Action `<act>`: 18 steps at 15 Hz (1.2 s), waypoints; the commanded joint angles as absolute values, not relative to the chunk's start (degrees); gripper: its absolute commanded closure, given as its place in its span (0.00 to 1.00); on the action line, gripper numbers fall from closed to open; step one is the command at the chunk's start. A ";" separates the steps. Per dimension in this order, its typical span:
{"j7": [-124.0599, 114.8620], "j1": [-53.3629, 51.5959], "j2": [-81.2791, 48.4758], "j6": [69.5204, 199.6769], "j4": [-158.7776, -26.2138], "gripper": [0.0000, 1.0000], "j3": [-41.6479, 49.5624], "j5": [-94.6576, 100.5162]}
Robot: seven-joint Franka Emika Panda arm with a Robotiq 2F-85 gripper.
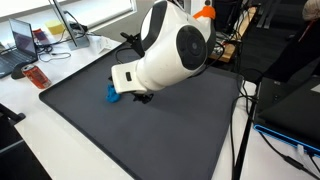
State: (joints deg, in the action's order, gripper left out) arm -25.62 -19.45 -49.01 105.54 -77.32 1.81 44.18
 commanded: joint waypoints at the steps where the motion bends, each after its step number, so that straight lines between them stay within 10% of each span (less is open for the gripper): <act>1: -29.01 -19.12 -48.72 108.50 -78.43 0.00 2.02 43.43; 18: -32.89 -17.12 -35.02 123.19 -100.60 0.00 2.86 45.78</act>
State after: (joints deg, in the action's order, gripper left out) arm -32.41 -18.27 -39.92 118.93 -93.46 3.09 44.21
